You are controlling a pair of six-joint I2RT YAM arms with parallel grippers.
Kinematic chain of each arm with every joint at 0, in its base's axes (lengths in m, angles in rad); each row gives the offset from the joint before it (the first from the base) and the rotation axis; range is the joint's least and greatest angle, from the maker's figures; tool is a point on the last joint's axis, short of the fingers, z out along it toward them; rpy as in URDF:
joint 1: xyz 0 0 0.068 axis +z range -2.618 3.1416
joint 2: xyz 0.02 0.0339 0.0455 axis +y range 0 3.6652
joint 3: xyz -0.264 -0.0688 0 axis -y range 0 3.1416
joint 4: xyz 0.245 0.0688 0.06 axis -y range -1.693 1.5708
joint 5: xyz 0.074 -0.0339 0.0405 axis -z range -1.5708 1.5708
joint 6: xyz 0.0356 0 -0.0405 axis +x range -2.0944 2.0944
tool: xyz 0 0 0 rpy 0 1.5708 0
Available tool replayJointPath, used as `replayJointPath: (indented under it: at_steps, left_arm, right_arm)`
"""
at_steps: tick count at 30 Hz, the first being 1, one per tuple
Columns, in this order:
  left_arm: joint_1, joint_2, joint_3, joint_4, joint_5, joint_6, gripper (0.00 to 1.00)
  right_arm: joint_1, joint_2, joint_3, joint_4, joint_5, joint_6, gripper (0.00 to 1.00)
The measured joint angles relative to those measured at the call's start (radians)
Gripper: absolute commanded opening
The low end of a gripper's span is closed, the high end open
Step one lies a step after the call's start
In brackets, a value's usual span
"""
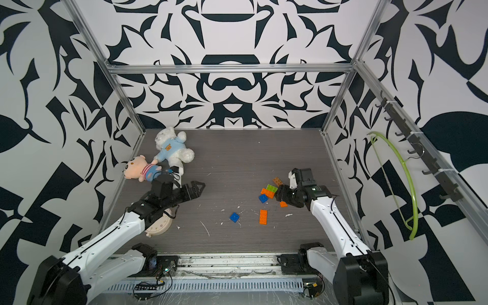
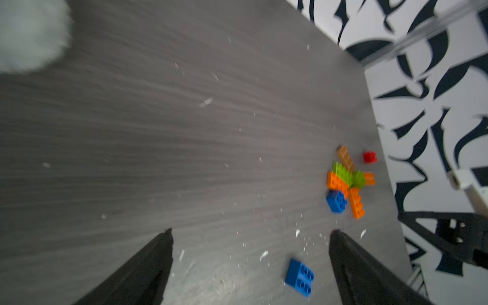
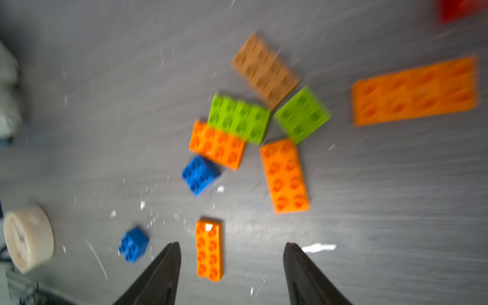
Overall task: Assemble the number 5 with lego
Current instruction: Pick up the lego brick from the center of the board.
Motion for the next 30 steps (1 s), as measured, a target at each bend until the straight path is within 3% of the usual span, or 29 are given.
replayJointPath:
  at_steps: [4, 8, 21, 30]
  left_arm:
    - [-0.166, 0.085, 0.039, -0.053, -0.114, -0.035, 0.99]
    - [-0.253, 0.142, 0.061, -0.062, -0.199, -0.064, 0.99]
    - [-0.301, 0.212, 0.093, -0.07, -0.301, -0.107, 0.99]
    - [-0.302, 0.212, 0.094, -0.071, -0.326, -0.115, 0.99]
  right_arm:
    - [0.248, 0.04, 0.005, -0.045, 0.098, 0.069, 0.65]
    - [0.389, 0.097, 0.006, -0.049, 0.192, 0.144, 0.67]
    - [0.511, 0.278, 0.011, -0.004, 0.286, 0.234, 0.67]
    - [0.518, 0.383, 0.056, 0.03, 0.307, 0.268, 0.6]
